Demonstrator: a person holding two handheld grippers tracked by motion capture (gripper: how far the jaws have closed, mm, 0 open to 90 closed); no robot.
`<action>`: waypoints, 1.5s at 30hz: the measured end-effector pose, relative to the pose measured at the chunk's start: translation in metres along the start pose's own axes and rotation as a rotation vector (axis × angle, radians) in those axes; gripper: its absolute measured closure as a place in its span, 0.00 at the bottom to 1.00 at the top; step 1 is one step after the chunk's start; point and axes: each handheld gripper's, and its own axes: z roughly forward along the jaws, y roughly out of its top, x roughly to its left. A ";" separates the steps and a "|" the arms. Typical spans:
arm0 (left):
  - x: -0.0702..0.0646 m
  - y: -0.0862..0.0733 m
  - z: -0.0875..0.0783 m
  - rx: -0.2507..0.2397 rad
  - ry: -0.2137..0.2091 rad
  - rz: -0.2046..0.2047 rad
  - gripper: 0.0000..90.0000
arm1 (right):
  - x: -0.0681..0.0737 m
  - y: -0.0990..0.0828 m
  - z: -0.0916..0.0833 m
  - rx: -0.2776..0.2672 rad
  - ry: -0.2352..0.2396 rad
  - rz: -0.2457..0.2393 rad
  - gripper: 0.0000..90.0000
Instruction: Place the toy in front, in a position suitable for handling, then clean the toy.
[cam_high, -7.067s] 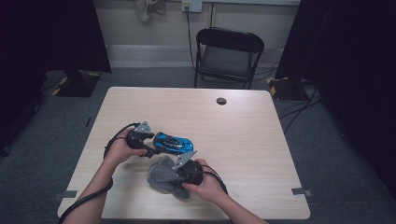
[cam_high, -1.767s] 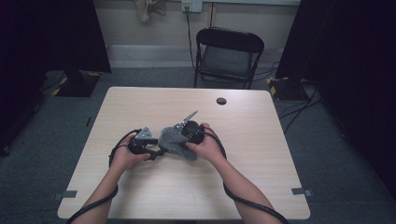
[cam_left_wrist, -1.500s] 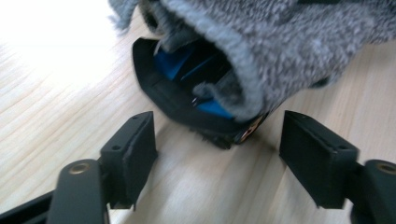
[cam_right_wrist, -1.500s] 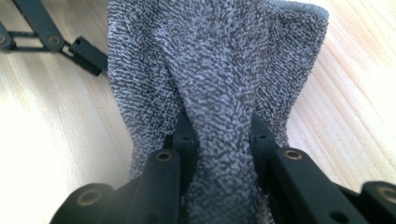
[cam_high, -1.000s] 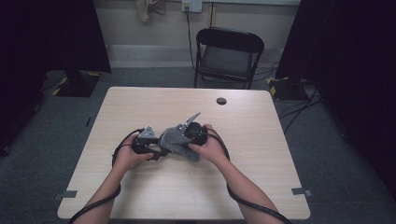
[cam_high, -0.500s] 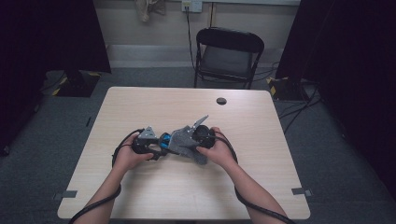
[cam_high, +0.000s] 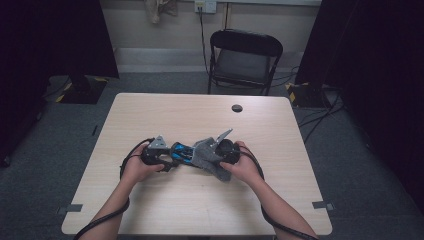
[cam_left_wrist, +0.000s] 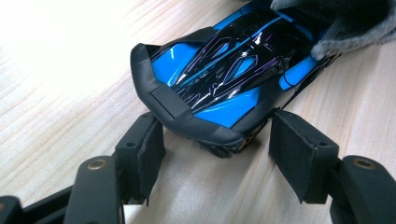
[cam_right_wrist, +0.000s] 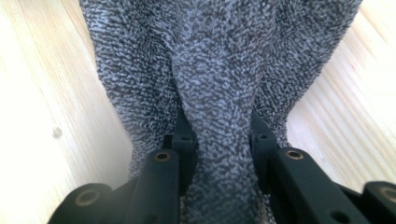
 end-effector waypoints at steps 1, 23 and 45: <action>0.000 0.000 0.000 0.000 0.000 0.001 0.40 | -0.002 -0.001 -0.002 -0.003 -0.004 0.002 0.79; -0.001 0.000 0.000 0.001 0.002 0.006 0.40 | 0.011 0.077 0.009 -0.090 0.020 -0.025 0.79; -0.002 0.000 0.000 0.004 0.005 0.006 0.40 | 0.004 0.052 0.010 -0.045 0.033 -0.031 0.79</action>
